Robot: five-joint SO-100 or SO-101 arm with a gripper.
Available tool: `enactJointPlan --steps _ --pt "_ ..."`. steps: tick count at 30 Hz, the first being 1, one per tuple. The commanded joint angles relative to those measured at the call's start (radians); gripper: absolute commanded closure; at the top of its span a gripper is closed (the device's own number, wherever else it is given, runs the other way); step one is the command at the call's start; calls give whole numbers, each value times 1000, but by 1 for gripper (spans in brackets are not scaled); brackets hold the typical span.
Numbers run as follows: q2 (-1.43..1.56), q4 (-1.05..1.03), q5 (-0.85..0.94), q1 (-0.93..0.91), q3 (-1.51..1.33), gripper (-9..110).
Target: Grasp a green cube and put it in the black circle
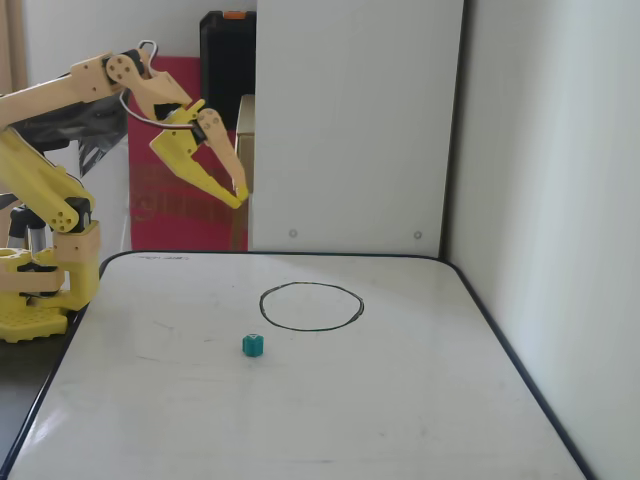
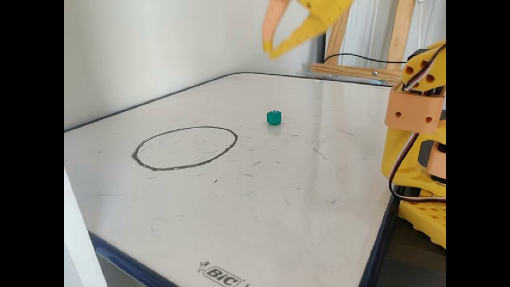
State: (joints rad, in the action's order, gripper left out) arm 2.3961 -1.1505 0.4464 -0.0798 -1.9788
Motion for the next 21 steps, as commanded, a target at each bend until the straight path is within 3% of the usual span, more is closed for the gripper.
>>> enactJointPlan --steps 1,7,21 --pt "-130 -8 61 -37 129 98" --pt "-373 -48 207 -94 218 89" --pt "-730 -103 365 -244 365 86"
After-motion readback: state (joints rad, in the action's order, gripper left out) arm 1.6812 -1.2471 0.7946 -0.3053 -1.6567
